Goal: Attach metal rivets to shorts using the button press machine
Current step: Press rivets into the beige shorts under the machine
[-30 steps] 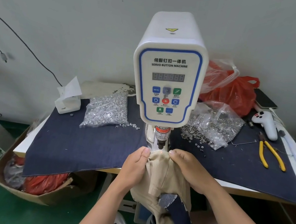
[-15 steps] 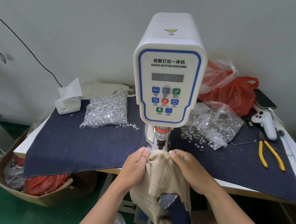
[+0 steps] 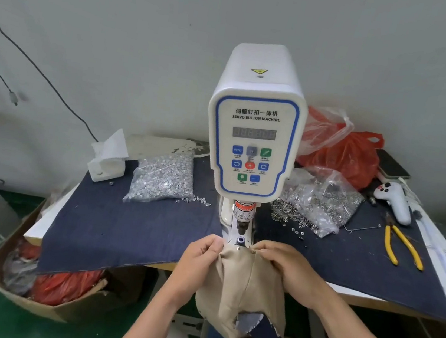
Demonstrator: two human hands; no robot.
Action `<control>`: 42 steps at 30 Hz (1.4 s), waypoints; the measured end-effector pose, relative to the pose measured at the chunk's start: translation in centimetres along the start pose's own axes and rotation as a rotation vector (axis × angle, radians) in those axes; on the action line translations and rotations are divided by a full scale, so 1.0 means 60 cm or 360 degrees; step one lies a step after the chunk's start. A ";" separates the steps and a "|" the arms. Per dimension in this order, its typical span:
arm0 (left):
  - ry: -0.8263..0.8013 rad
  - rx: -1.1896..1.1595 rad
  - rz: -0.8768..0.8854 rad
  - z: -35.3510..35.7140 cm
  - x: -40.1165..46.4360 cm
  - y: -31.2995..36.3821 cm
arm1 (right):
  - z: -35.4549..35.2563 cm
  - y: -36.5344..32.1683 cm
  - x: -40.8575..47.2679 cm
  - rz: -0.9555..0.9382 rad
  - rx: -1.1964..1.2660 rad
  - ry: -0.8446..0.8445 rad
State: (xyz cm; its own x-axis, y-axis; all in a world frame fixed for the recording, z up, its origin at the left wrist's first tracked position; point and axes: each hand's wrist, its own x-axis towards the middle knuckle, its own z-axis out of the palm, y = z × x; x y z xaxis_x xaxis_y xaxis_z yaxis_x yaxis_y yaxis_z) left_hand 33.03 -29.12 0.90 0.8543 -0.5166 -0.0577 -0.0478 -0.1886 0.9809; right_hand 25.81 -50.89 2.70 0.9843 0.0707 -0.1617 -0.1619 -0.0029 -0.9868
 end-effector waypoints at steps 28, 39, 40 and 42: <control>-0.0478 0.0344 -0.0024 -0.044 -0.103 0.037 | 0.021 -0.068 -0.074 -0.0252 -0.0930 -0.0189; 0.0094 -0.1012 -0.0117 -0.043 -0.096 0.041 | 0.025 -0.020 -0.066 -0.0307 -0.0970 -0.0039; 0.0081 -0.1032 -0.0108 -0.043 -0.095 0.042 | 0.034 -0.016 -0.065 -0.0339 -0.0909 -0.0076; 0.0031 -0.1020 -0.0066 -0.044 -0.094 0.044 | 0.049 -0.013 -0.060 -0.0362 -0.0856 -0.0095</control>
State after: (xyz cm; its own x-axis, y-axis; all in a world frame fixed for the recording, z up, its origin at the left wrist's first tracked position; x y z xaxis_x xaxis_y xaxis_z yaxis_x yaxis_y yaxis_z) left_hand 29.44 -24.47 4.32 0.8581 -0.5035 -0.1006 0.2993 0.3314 0.8948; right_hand 22.17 -48.20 4.08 0.9820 0.1845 0.0401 0.1265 -0.4856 -0.8649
